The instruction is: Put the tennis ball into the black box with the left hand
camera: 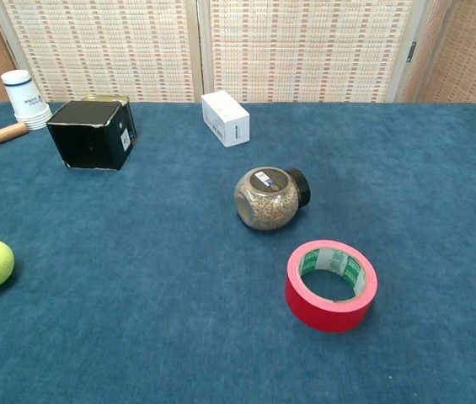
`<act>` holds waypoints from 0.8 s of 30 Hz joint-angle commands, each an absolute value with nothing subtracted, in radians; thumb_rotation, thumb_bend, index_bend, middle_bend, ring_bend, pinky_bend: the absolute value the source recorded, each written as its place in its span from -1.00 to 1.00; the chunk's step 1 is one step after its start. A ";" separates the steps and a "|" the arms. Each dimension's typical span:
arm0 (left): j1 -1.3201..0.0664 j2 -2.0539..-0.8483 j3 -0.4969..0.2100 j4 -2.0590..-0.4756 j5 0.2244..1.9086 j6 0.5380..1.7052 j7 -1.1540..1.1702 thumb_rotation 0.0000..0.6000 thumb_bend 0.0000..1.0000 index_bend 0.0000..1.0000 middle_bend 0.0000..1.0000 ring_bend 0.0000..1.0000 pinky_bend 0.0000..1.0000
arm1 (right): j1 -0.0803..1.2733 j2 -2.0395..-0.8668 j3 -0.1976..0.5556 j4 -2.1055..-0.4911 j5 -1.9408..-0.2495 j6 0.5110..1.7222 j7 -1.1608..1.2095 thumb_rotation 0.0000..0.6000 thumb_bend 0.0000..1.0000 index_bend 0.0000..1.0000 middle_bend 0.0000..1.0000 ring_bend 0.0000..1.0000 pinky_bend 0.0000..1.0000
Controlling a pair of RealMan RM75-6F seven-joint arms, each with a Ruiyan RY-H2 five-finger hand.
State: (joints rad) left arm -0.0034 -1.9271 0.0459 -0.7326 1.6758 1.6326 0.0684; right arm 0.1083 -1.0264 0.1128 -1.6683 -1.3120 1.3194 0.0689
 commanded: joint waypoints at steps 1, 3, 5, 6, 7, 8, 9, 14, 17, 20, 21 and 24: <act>-0.010 -1.957 0.057 -0.693 1.671 1.609 0.079 1.00 0.40 1.00 1.00 1.00 1.00 | 0.109 -1.025 0.112 -1.668 -1.315 1.318 0.073 0.69 -1.00 -0.87 -1.00 -1.00 -1.00; -0.016 -1.969 0.058 -0.677 1.670 1.598 0.090 1.00 0.39 1.00 1.00 1.00 1.00 | 0.111 -1.024 0.112 -1.666 -1.315 1.315 0.077 0.69 -1.00 -0.87 -1.00 -1.00 -1.00; -0.025 -1.978 0.062 -0.662 1.674 1.589 0.103 1.00 0.39 1.00 1.00 1.00 1.00 | 0.113 -1.023 0.111 -1.665 -1.313 1.310 0.078 0.69 -1.00 -0.87 -1.00 -1.00 -1.00; -0.030 -1.982 0.065 -0.654 1.676 1.583 0.110 1.00 0.39 1.00 1.00 1.00 1.00 | 0.113 -1.023 0.112 -1.665 -1.312 1.309 0.079 0.69 -1.00 -0.87 -1.00 -1.00 -1.00; -0.038 -1.988 0.067 -0.644 1.679 1.574 0.120 1.00 0.39 1.00 1.00 1.00 1.00 | 0.114 -1.021 0.112 -1.665 -1.311 1.308 0.081 0.69 -1.00 -0.87 -1.00 -1.00 -1.00; -0.046 -1.992 0.068 -0.637 1.681 1.567 0.125 1.00 0.39 1.00 1.00 1.00 1.00 | 0.113 -1.020 0.113 -1.666 -1.310 1.309 0.083 0.69 -1.00 -0.88 -1.00 -1.00 -1.00; -0.055 -1.996 0.068 -0.628 1.683 1.561 0.130 1.00 0.40 1.00 1.00 1.00 1.00 | 0.112 -1.019 0.113 -1.666 -1.311 1.311 0.086 0.69 -1.00 -0.88 -1.00 -1.00 -1.00; -0.075 -2.004 0.064 -0.608 1.683 1.546 0.134 1.00 0.40 1.00 1.00 1.00 1.00 | 0.109 -1.018 0.112 -1.664 -1.314 1.317 0.094 0.69 -1.00 -0.88 -1.00 -1.00 -1.00; -0.114 -2.000 0.041 -0.594 1.668 1.519 0.093 1.00 0.40 1.00 1.00 1.00 1.00 | 0.106 -1.015 0.113 -1.663 -1.313 1.321 0.105 0.69 -1.00 -0.88 -1.00 -1.00 -1.00; -0.153 -1.977 0.000 -0.591 1.634 1.494 0.010 1.00 0.40 1.00 1.00 1.00 1.00 | 0.107 -1.017 0.114 -1.662 -1.312 1.321 0.103 0.69 -1.00 -0.88 -1.00 -1.00 -1.00; -0.160 -1.974 -0.010 -0.590 1.624 1.488 -0.006 1.00 0.40 1.00 1.00 1.00 1.00 | 0.108 -1.018 0.114 -1.663 -1.312 1.320 0.098 0.69 -1.00 -0.88 -1.00 -1.00 -1.00; -0.179 -1.960 -0.026 -0.592 1.601 1.457 -0.062 1.00 0.40 1.00 1.00 1.00 1.00 | 0.111 -1.024 0.113 -1.666 -1.309 1.319 0.080 0.69 -1.00 -0.88 -1.00 -1.00 -1.00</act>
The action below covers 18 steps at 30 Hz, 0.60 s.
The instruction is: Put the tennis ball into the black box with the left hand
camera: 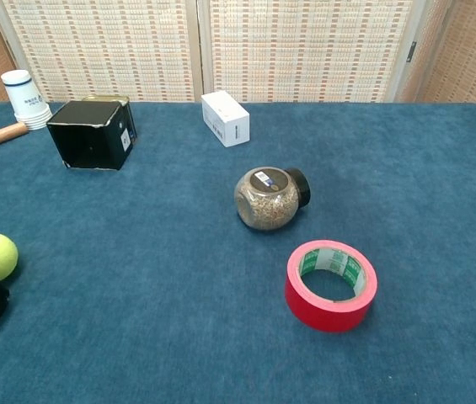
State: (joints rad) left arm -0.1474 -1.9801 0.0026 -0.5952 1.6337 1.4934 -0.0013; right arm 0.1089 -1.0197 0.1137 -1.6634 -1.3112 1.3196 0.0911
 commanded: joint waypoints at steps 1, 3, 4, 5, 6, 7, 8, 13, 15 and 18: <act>-0.185 -1.956 -0.030 -0.588 1.595 1.445 -0.077 1.00 0.40 1.00 1.00 1.00 1.00 | 0.111 -1.026 0.113 -1.667 -1.308 1.320 0.075 0.69 -1.00 -0.88 -1.00 -1.00 -1.00; -0.200 -1.948 -0.038 -0.584 1.582 1.422 -0.112 1.00 0.40 1.00 1.00 1.00 1.00 | 0.111 -1.030 0.113 -1.670 -1.305 1.323 0.063 0.69 -1.00 -0.88 -1.00 -1.00 -1.00; -0.205 -1.945 -0.041 -0.581 1.580 1.419 -0.125 1.00 0.40 1.00 1.00 1.00 1.00 | 0.111 -1.031 0.114 -1.671 -1.303 1.324 0.059 0.69 -1.00 -0.88 -1.00 -1.00 -1.00; -0.210 -1.943 -0.042 -0.577 1.579 1.416 -0.134 1.00 0.40 1.00 1.00 1.00 1.00 | 0.111 -1.033 0.114 -1.672 -1.301 1.326 0.054 0.69 -1.00 -0.88 -1.00 -1.00 -1.00; -0.218 -1.941 -0.042 -0.573 1.578 1.415 -0.145 1.00 0.39 1.00 1.00 1.00 1.00 | 0.111 -1.035 0.115 -1.673 -1.297 1.327 0.048 0.69 -1.00 -0.88 -1.00 -1.00 -1.00; -0.224 -1.940 -0.042 -0.571 1.579 1.413 -0.153 1.00 0.39 1.00 1.00 1.00 1.00 | 0.111 -1.037 0.116 -1.673 -1.295 1.328 0.042 0.69 -1.00 -0.88 -1.00 -1.00 -1.00; -0.230 -1.939 -0.042 -0.568 1.580 1.409 -0.159 1.00 0.39 1.00 1.00 1.00 1.00 | 0.112 -1.039 0.117 -1.674 -1.292 1.329 0.037 0.69 -1.00 -0.88 -1.00 -1.00 -1.00; -0.274 -1.937 -0.042 -0.563 1.586 1.394 -0.176 1.00 0.39 1.00 1.00 1.00 1.00 | 0.118 -1.050 0.123 -1.676 -1.272 1.324 0.006 0.69 -1.00 -0.88 -1.00 -1.00 -1.00; -0.293 -1.936 -0.042 -0.569 1.588 1.384 -0.184 1.00 0.39 1.00 1.00 1.00 1.00 | 0.122 -1.054 0.126 -1.675 -1.260 1.319 -0.005 0.69 -1.00 -0.88 -1.00 -1.00 -1.00; -0.321 -1.934 -0.043 -0.574 1.592 1.371 -0.197 1.00 0.39 1.00 1.00 1.00 1.00 | 0.127 -1.058 0.132 -1.674 -1.243 1.312 -0.020 0.69 -1.00 -0.88 -1.00 -1.00 -1.00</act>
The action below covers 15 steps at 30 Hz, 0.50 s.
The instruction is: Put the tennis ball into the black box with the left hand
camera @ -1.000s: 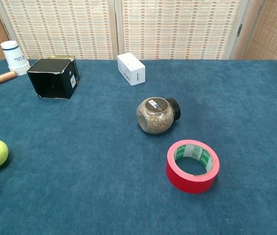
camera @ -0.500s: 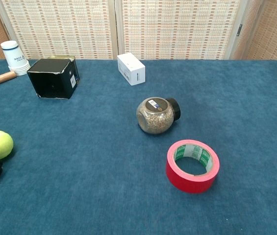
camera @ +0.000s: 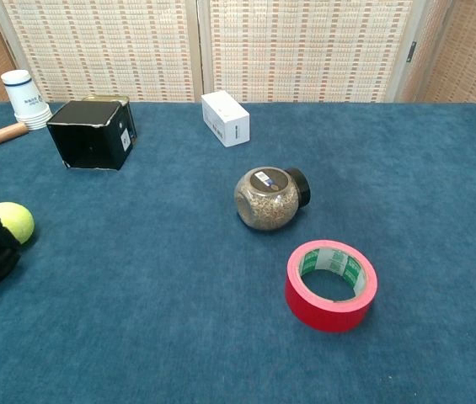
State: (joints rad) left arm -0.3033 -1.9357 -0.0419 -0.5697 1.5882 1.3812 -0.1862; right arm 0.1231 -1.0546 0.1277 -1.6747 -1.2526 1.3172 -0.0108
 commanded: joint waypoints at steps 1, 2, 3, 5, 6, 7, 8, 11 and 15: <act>-0.330 -1.933 -0.043 -0.573 1.593 1.366 -0.203 1.00 0.39 1.00 1.00 1.00 1.00 | 0.129 -1.060 0.133 -1.674 -1.238 1.311 -0.024 0.69 -1.00 -0.88 -1.00 -1.00 -1.00; -0.339 -1.932 -0.042 -0.573 1.593 1.360 -0.213 1.00 0.39 1.00 1.00 1.00 1.00 | 0.130 -1.061 0.135 -1.673 -1.233 1.309 -0.029 0.69 -1.00 -0.88 -1.00 -1.00 -1.00; -0.350 -1.931 -0.042 -0.573 1.592 1.347 -0.229 1.00 0.39 1.00 1.00 1.00 1.00 | 0.132 -1.063 0.137 -1.673 -1.227 1.307 -0.034 0.69 -1.00 -0.89 -1.00 -1.00 -1.00; -0.366 -1.927 -0.040 -0.569 1.593 1.331 -0.251 1.00 0.39 1.00 1.00 1.00 1.00 | 0.135 -1.067 0.139 -1.672 -1.216 1.304 -0.044 0.69 -1.00 -0.89 -1.00 -1.00 -1.00; -0.376 -1.927 -0.036 -0.559 1.598 1.327 -0.261 1.00 0.39 1.00 1.00 1.00 1.00 | 0.136 -1.069 0.141 -1.673 -1.210 1.303 -0.050 0.69 -1.00 -0.89 -1.00 -1.00 -1.00; -0.383 -1.927 -0.033 -0.552 1.601 1.321 -0.273 1.00 0.39 1.00 1.00 1.00 1.00 | 0.137 -1.070 0.142 -1.673 -1.205 1.303 -0.055 0.69 -1.00 -0.89 -1.00 -1.00 -1.00; -0.390 -1.927 -0.031 -0.545 1.602 1.313 -0.286 1.00 0.39 1.00 1.00 1.00 1.00 | 0.137 -1.071 0.143 -1.674 -1.202 1.304 -0.059 0.69 -1.00 -0.89 -1.00 -1.00 -1.00; -0.421 -1.931 -0.031 -0.501 1.600 1.287 -0.318 1.00 0.39 1.00 1.00 1.00 1.00 | 0.136 -1.078 0.145 -1.676 -1.194 1.312 -0.075 0.69 -1.00 -0.89 -1.00 -1.00 -1.00; -0.457 -1.932 -0.043 -0.446 1.584 1.242 -0.355 1.00 0.39 1.00 1.00 1.00 1.00 | 0.136 -1.085 0.146 -1.678 -1.186 1.317 -0.092 0.69 -1.00 -0.89 -1.00 -1.00 -1.00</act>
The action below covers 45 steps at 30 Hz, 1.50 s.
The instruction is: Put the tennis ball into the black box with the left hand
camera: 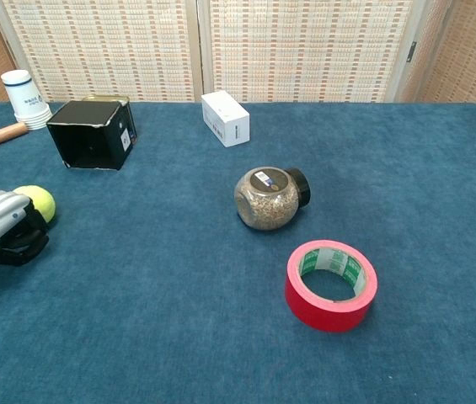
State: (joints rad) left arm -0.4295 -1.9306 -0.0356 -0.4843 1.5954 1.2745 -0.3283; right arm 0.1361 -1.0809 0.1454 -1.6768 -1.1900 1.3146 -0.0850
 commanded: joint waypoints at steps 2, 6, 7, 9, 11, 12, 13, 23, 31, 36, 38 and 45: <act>-0.468 -1.930 -0.047 -0.427 1.577 1.228 -0.374 1.00 0.38 1.00 1.00 1.00 1.00 | 0.137 -1.086 0.146 -1.679 -1.182 1.317 -0.098 0.69 -1.00 -0.89 -1.00 -1.00 -1.00; -0.488 -1.931 -0.055 -0.388 1.564 1.216 -0.403 1.00 0.38 1.00 1.00 1.00 1.00 | 0.141 -1.093 0.150 -1.678 -1.172 1.315 -0.113 0.69 -1.00 -0.89 -1.00 -1.00 -1.00; -0.494 -1.932 -0.060 -0.384 1.558 1.211 -0.410 1.00 0.38 1.00 1.00 1.00 1.00 | 0.143 -1.094 0.150 -1.678 -1.171 1.314 -0.117 0.69 -1.00 -0.89 -1.00 -1.00 -1.00; -0.508 -1.937 -0.075 -0.384 1.543 1.205 -0.434 1.00 0.38 1.00 1.00 1.00 1.00 | 0.147 -1.097 0.151 -1.677 -1.165 1.310 -0.125 0.69 -1.00 -0.89 -1.00 -1.00 -1.00; -0.526 -1.931 -0.069 -0.390 1.546 1.180 -0.452 1.00 0.34 1.00 1.00 0.93 1.00 | 0.150 -1.100 0.153 -1.676 -1.157 1.305 -0.132 0.69 -1.00 -0.89 -1.00 -1.00 -1.00; -0.541 -1.923 -0.060 -0.398 1.555 1.163 -0.469 0.94 0.25 0.94 0.93 0.77 0.95 | 0.153 -1.102 0.154 -1.675 -1.152 1.302 -0.137 0.69 -1.00 -0.89 -1.00 -1.00 -1.00; -0.555 -1.914 -0.049 -0.403 1.563 1.138 -0.481 0.79 0.17 0.84 0.81 0.59 0.86 | 0.155 -1.103 0.155 -1.675 -1.149 1.299 -0.140 0.69 -1.00 -0.89 -1.00 -1.00 -1.00; -0.707 -1.880 -0.079 -0.360 1.530 0.961 -0.545 -0.37 -0.47 -0.82 -1.00 -1.00 -1.00 | 0.161 -1.100 0.158 -1.668 -1.142 1.288 -0.129 0.69 -1.00 -0.89 -1.00 -1.00 -1.00; -0.719 -1.918 -0.085 -0.268 1.517 0.988 -0.617 -0.58 -0.48 -0.98 -1.00 -1.00 -1.00 | 0.169 -1.097 0.155 -1.666 -1.143 1.269 -0.123 0.69 -1.00 -0.89 -1.00 -1.00 -1.00; -0.704 -1.920 -0.053 -0.256 1.532 0.966 -0.637 -0.57 -0.48 -1.00 -1.00 -1.00 -1.00 | 0.168 -1.099 0.155 -1.667 -1.142 1.275 -0.128 0.69 -1.00 -0.89 -1.00 -1.00 -1.00; -0.701 -1.918 -0.045 -0.257 1.536 0.966 -0.640 -0.55 -0.48 -1.00 -1.00 -1.00 -1.00 | 0.168 -1.100 0.154 -1.667 -1.144 1.279 -0.129 0.69 -1.00 -0.89 -1.00 -1.00 -1.00; -0.686 -1.907 -0.030 -0.274 1.544 1.011 -0.639 -0.57 -0.48 -1.00 -1.00 -1.00 -1.00 | 0.164 -1.100 0.153 -1.667 -1.153 1.287 -0.121 0.69 -1.00 -0.89 -1.00 -1.00 -1.00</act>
State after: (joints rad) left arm -0.6887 -1.9095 -0.0323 -0.2702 1.5426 1.0063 -0.6398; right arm 0.1644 -1.0997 0.1526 -1.6671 -1.1529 1.2867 -0.1209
